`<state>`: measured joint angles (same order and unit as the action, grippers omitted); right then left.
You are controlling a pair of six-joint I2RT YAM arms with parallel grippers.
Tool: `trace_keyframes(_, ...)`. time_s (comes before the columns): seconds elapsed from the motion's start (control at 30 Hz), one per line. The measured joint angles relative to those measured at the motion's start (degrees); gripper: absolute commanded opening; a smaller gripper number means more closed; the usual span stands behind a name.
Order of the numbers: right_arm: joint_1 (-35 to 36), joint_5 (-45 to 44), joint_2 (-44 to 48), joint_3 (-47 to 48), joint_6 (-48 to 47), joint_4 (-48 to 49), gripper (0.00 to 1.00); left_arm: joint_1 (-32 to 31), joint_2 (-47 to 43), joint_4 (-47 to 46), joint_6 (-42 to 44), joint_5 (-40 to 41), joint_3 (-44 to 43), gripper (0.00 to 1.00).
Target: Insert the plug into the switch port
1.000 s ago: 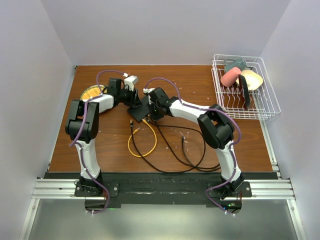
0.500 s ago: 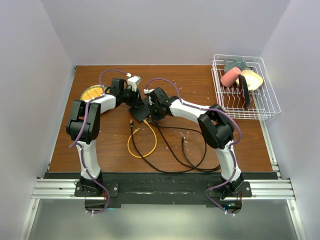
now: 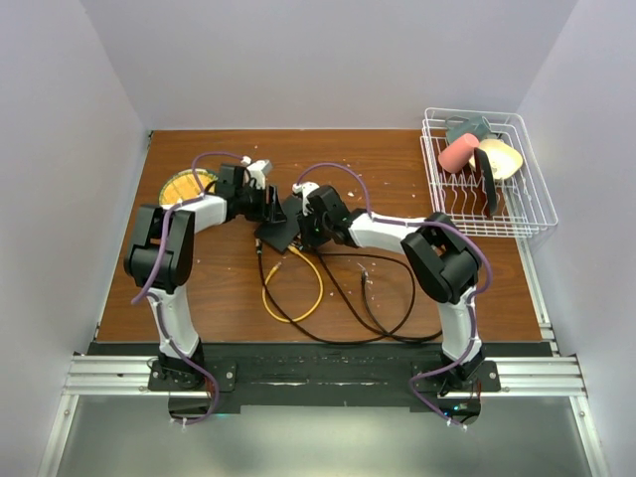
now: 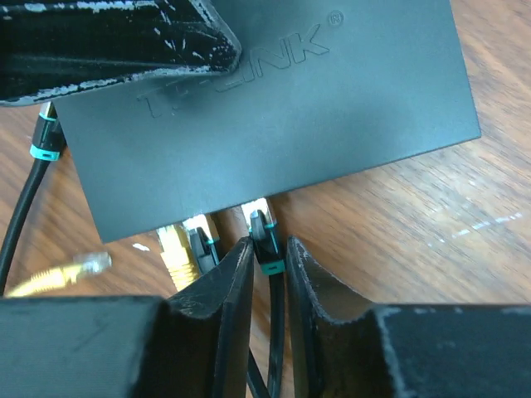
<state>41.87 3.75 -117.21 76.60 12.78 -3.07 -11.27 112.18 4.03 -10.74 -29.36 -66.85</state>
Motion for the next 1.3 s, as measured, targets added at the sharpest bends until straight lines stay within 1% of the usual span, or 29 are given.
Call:
trace_keyframes(0.07,0.0,0.5,0.0,-0.9,-0.1,2.2,0.31,0.2,-0.7,1.0,-1.6,0.3,0.1,0.75)
trace_keyframes(0.1,0.0,0.8,0.0,-1.6,-0.2,4.0,0.37,0.2,-1.1,1.8,-2.4,0.7,0.1,0.76)
trace_keyframes(0.17,0.1,0.7,0.5,-2.6,-0.4,6.4,0.43,0.3,-1.8,3.7,-3.7,1.2,0.1,0.80)
trace_keyframes(0.2,0.1,0.7,1.3,-3.8,-0.4,7.6,0.50,0.3,-2.2,4.5,-4.1,1.8,0.1,0.82)
trace_keyframes(0.3,0.1,0.2,4.7,-7.2,-0.6,9.6,0.61,0.5,-3.4,7.5,-5.5,4.0,0.1,0.87)
trace_keyframes(0.33,0.1,0.2,5.9,-8.0,-0.7,9.7,0.69,0.6,-3.8,8.2,-5.8,4.8,0.1,0.88)
trace_keyframes(0.4,0.1,-0.6,9.2,-10.0,-0.9,10.0,0.76,0.8,-4.9,10.4,-6.3,7.7,0.1,0.90)
trace_keyframes(0.43,0.1,-1.3,11.1,-10.8,-0.9,10.0,0.82,0.9,-5.6,11.5,-6.4,9.3,0.1,0.91)
trace_keyframes(0.6,0.1,-4.3,20.2,-13.2,-0.7,9.8,0.94,1.2,-11.3,13.8,-6.8,13.9,0.2,0.93)
trace_keyframes(0.7,-0.2,-5.9,25.4,-13.8,-0.6,8.9,0.96,1.2,-16.2,13.1,-6.8,14.3,0.8,0.94)
trace_keyframes(0.83,-1.1,-7.8,32.4,-15.1,-0.5,5.7,0.96,1.2,-21.1,11.1,-7.3,12.7,2.9,0.94)
trace_keyframes(1.03,-1.7,-9.2,41.4,-16.9,0.2,-2.0,0.94,1.2,-22.0,8.6,-8.9,8.7,5.0,0.94)
trace_keyframes(1.13,-1.7,-9.0,43.6,-18.6,1.1,-5.1,0.92,1.0,-22.0,7.3,-9.8,7.2,5.4,0.94)
trace_keyframes(1.3,-1.7,-8.6,43.7,-21.4,2.8,-10.1,0.90,-0.5,-21.9,5.6,-10.7,5.4,5.4,0.94)
